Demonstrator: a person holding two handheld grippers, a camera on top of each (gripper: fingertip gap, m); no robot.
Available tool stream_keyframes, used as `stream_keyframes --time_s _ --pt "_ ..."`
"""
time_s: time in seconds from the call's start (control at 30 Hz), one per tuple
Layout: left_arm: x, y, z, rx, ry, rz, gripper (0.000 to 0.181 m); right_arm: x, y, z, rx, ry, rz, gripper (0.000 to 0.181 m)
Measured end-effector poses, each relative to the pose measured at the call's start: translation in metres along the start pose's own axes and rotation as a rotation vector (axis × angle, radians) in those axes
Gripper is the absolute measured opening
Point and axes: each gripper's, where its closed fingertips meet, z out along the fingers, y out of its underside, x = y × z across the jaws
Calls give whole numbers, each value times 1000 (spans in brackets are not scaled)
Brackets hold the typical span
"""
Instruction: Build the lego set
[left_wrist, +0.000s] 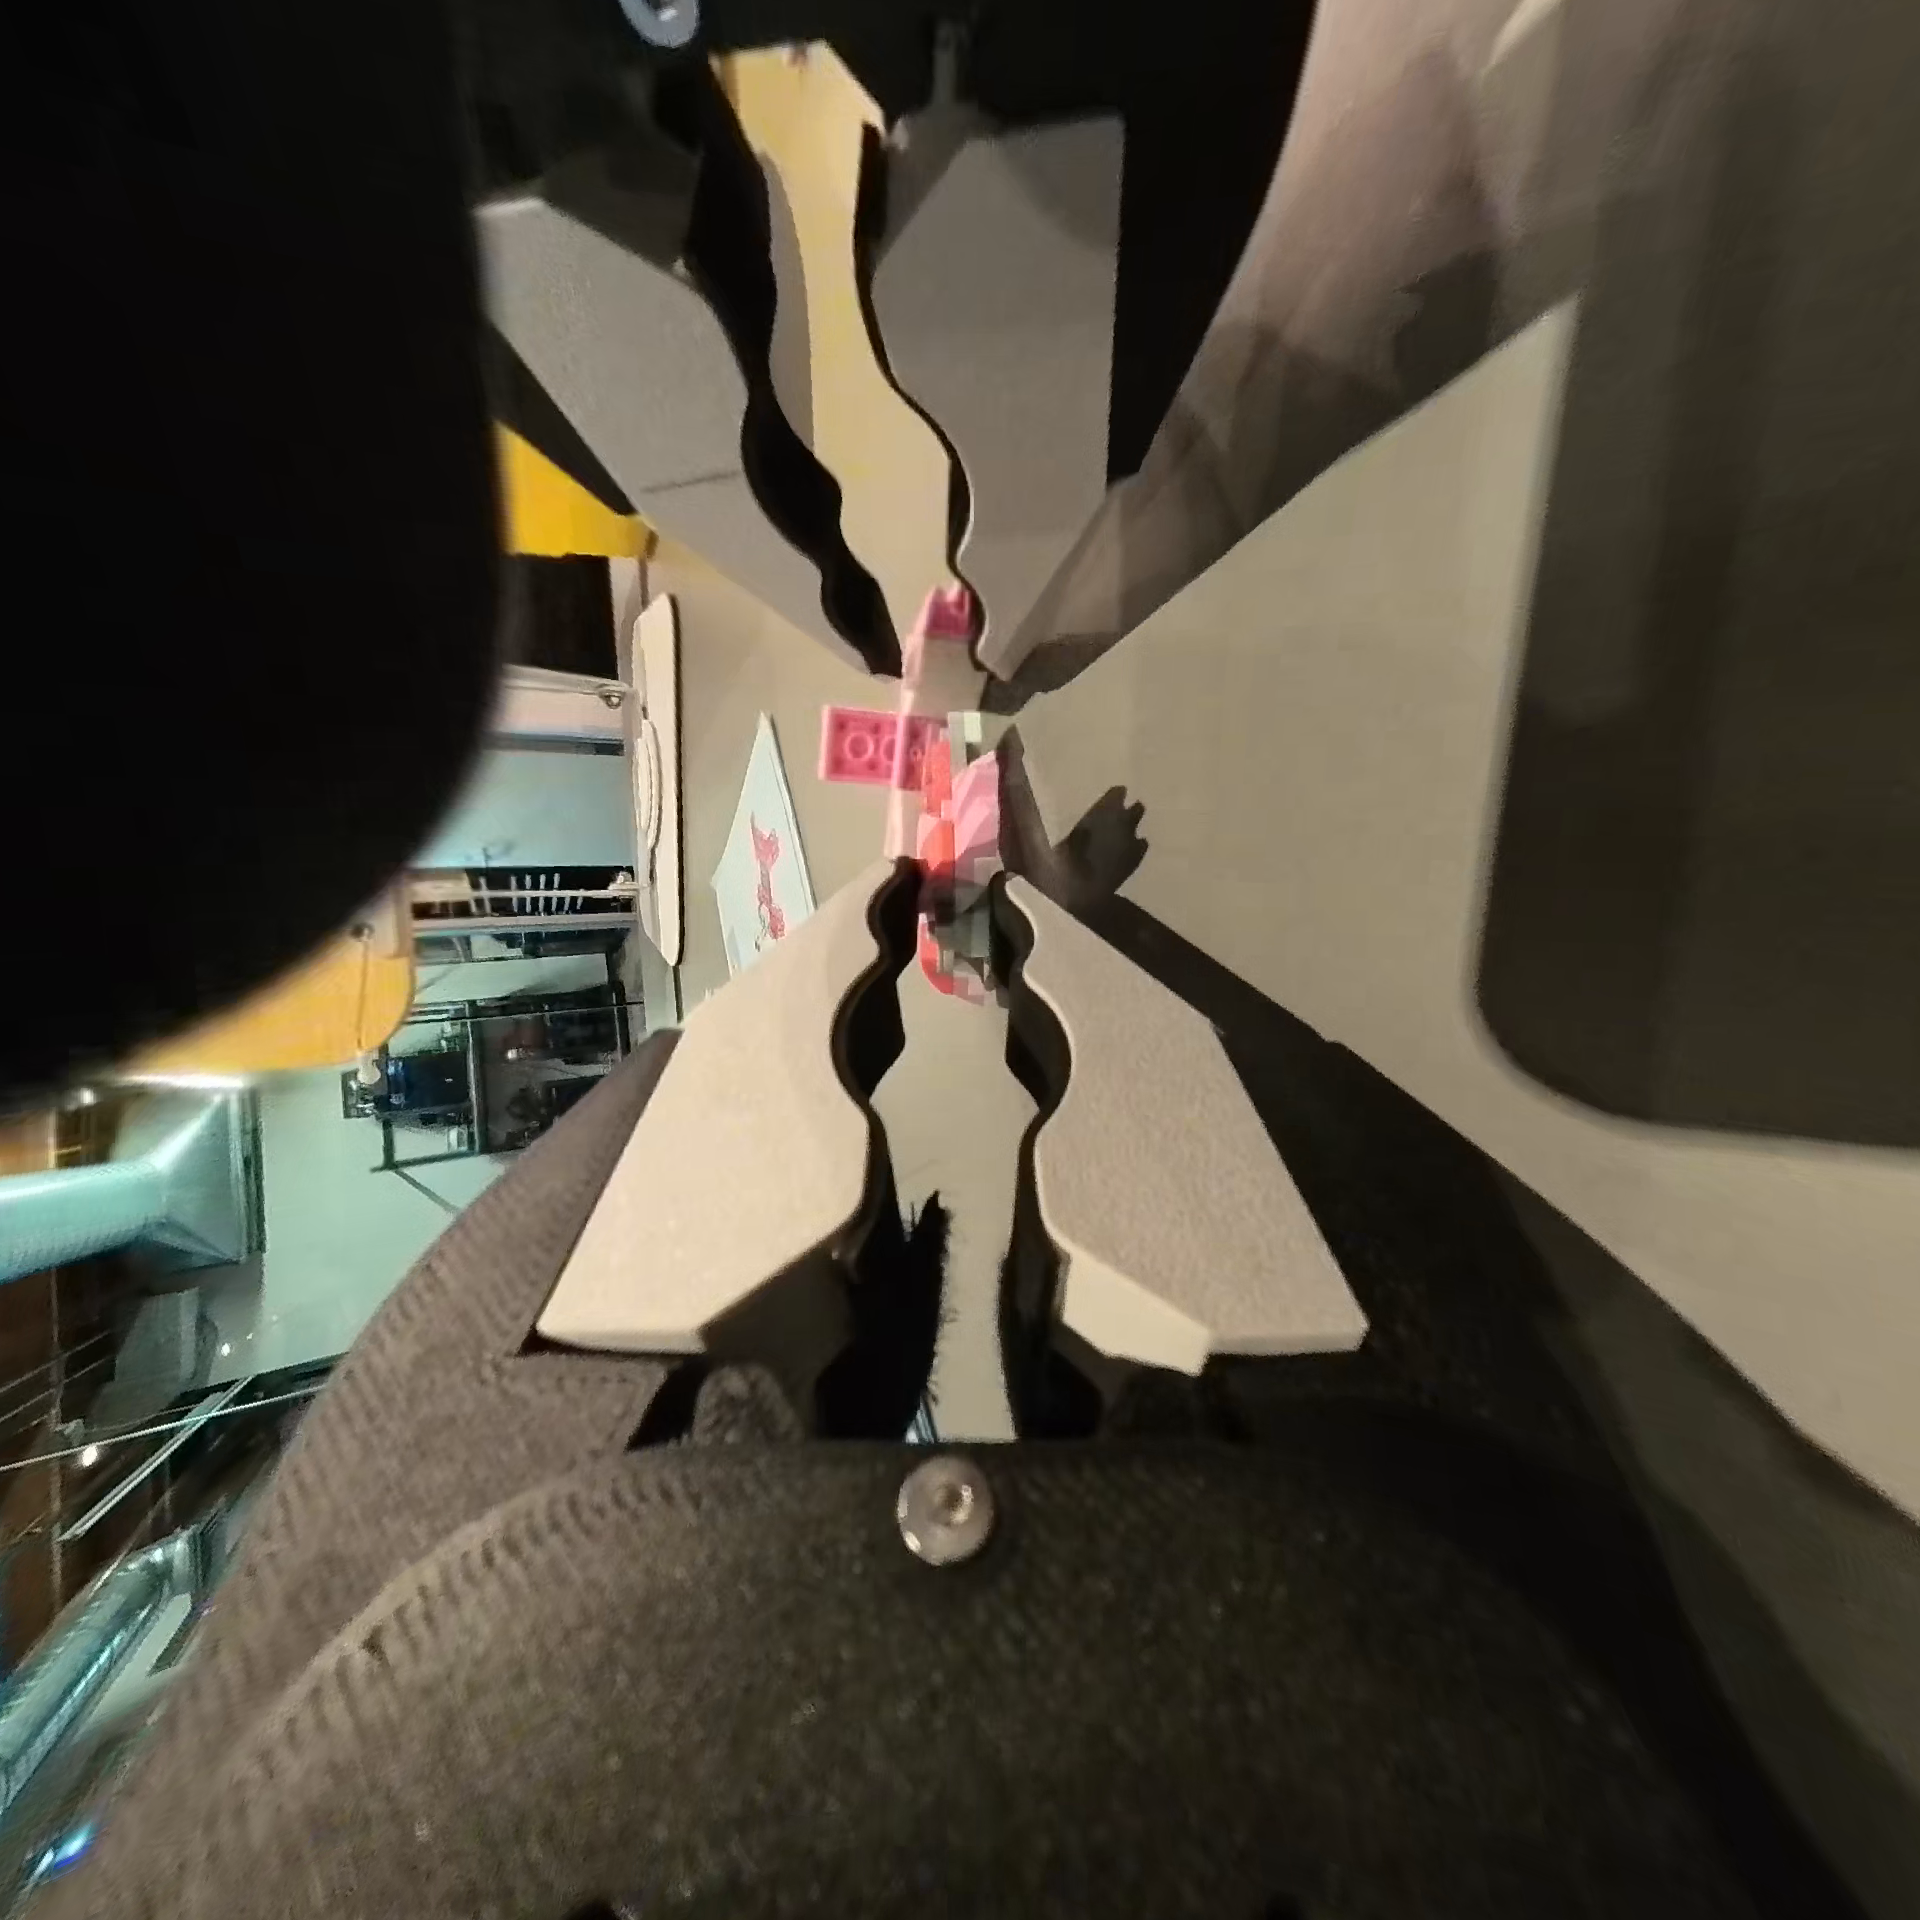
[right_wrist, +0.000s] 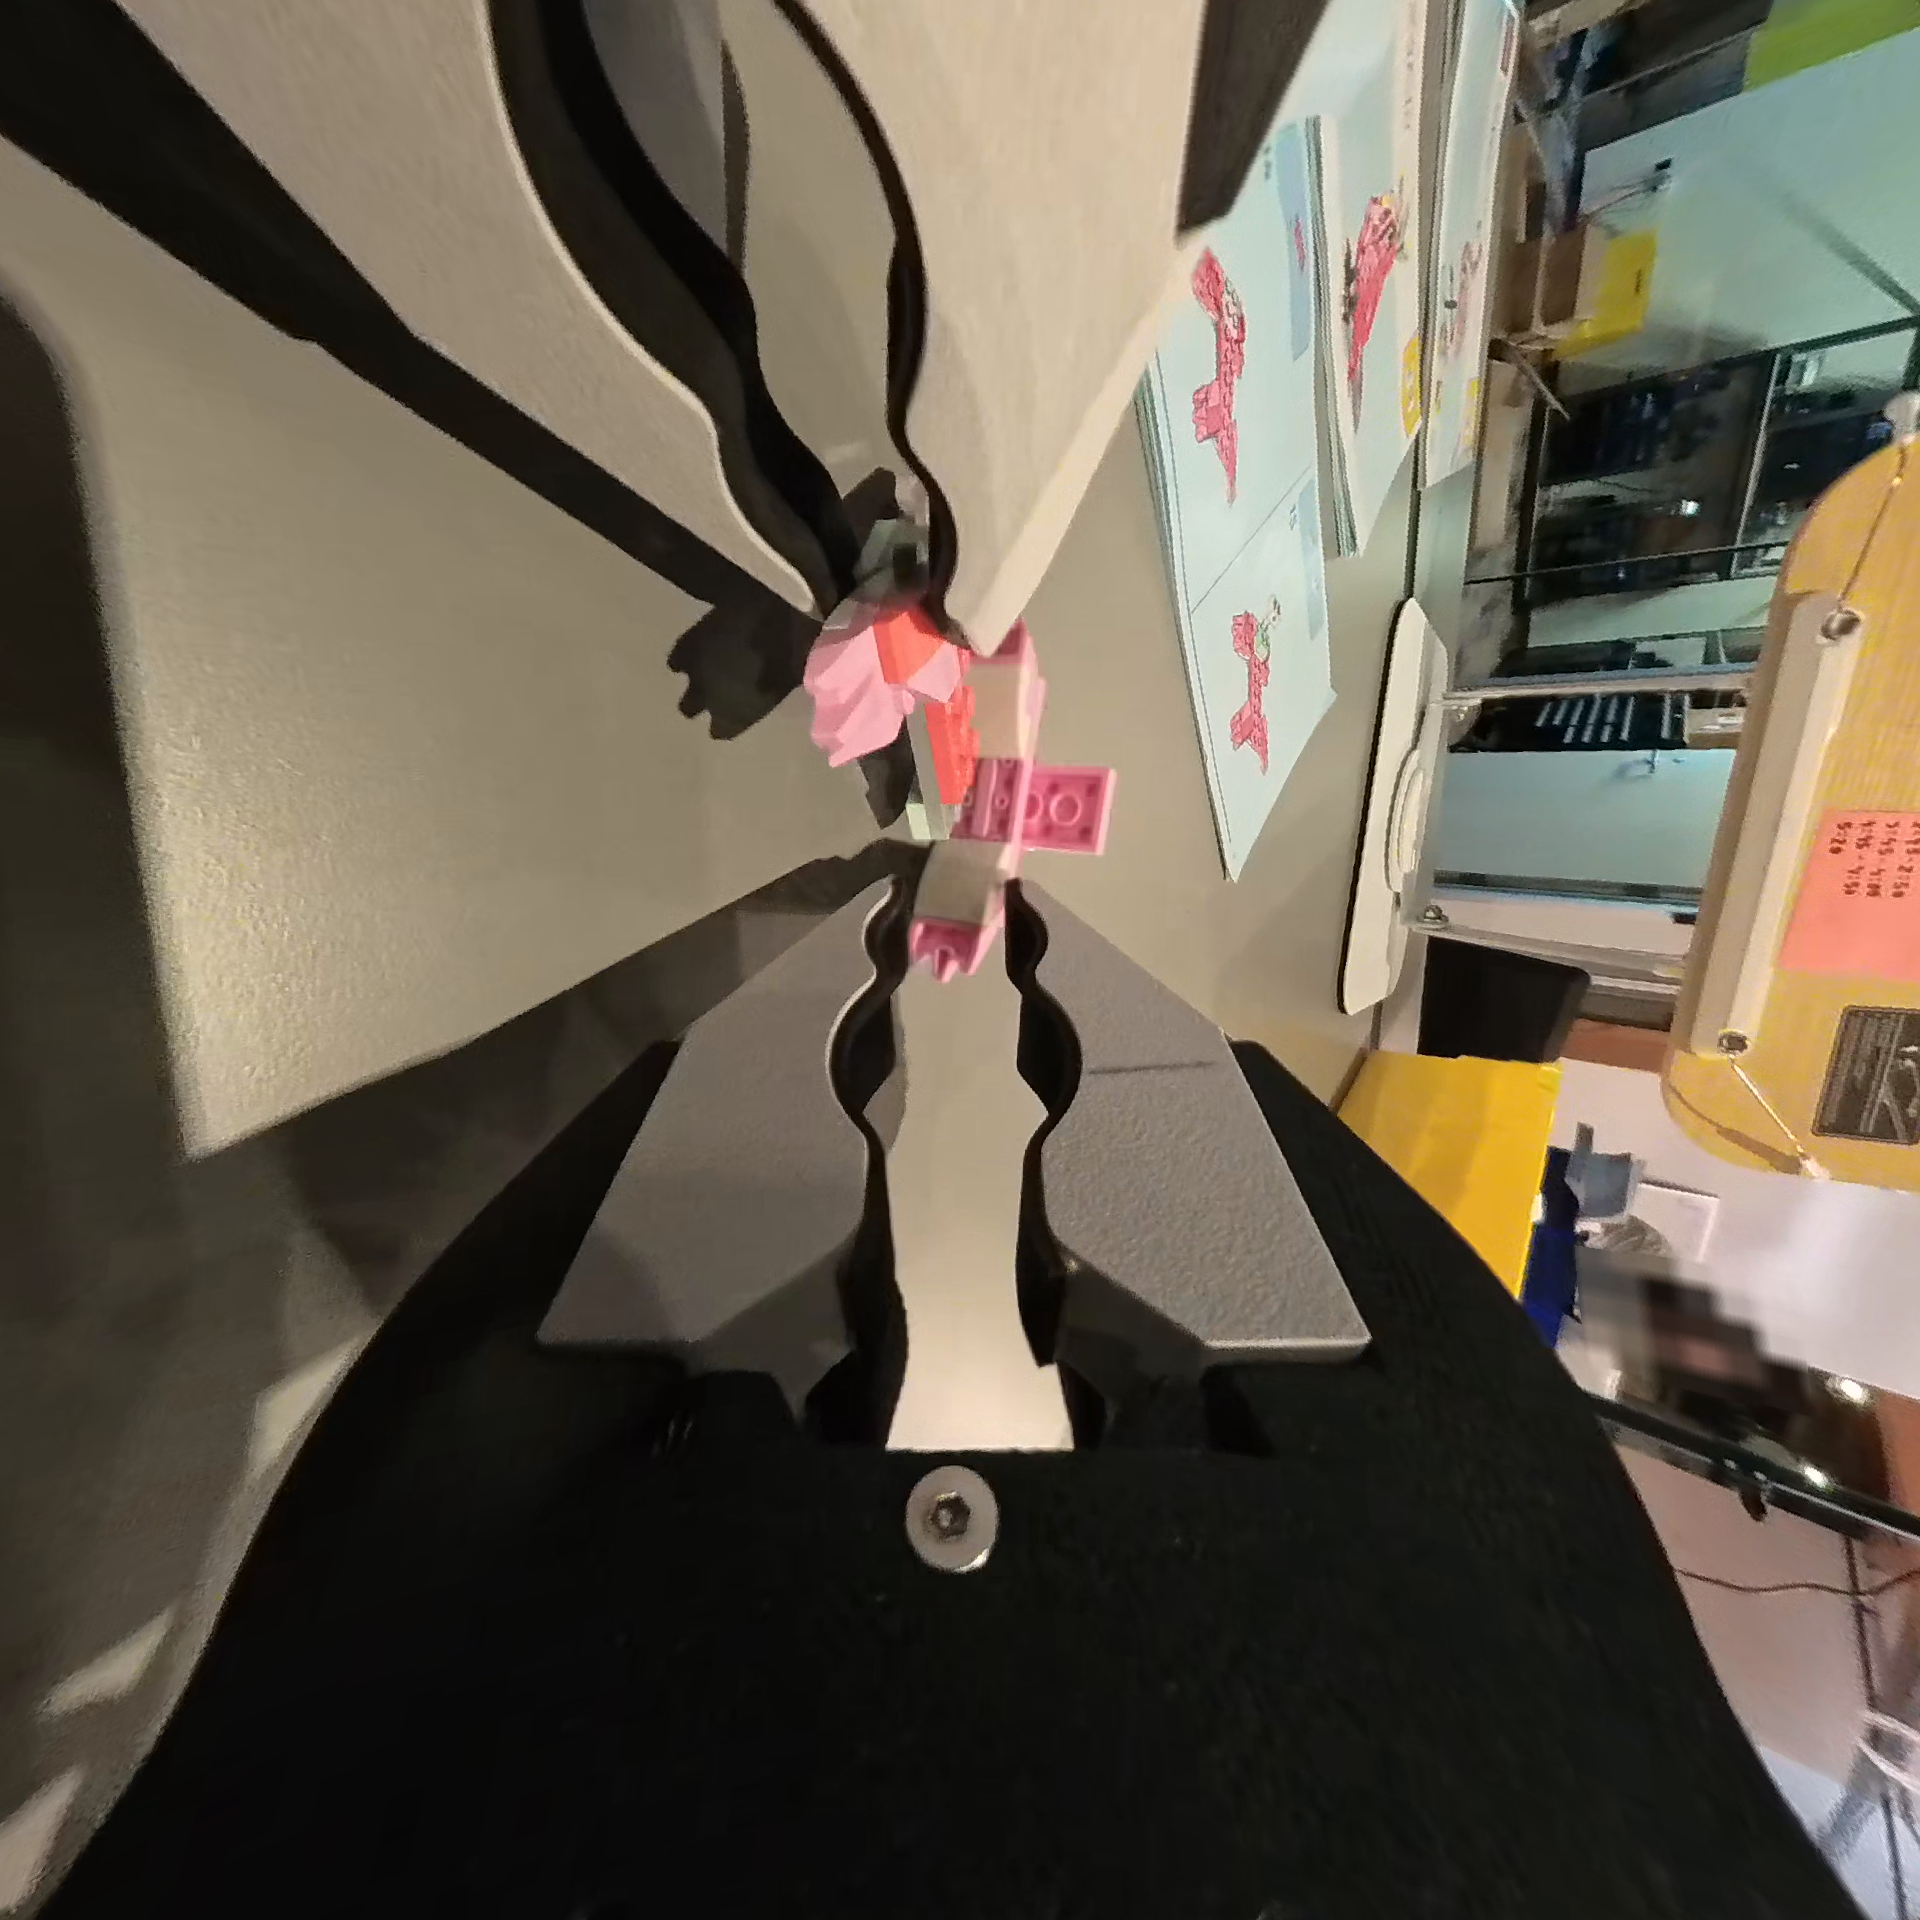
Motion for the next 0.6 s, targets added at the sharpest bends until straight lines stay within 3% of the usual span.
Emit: stream_keyframes --time_s 0.2,0.37,0.47,0.6 --pt "2 4 -2 -17 -14 28 13 -2 -4 -7 91 -112 95 28" --pt "3 7 -6 -19 -19 0 13 -3 6 -1 187 -360 564 33" --pt "5 6 -6 -16 -21 1 13 0 11 6 207 -443 705 31" --pt "5 7 -4 -44 -38 -7 13 -2 6 8 232 -491 701 11"
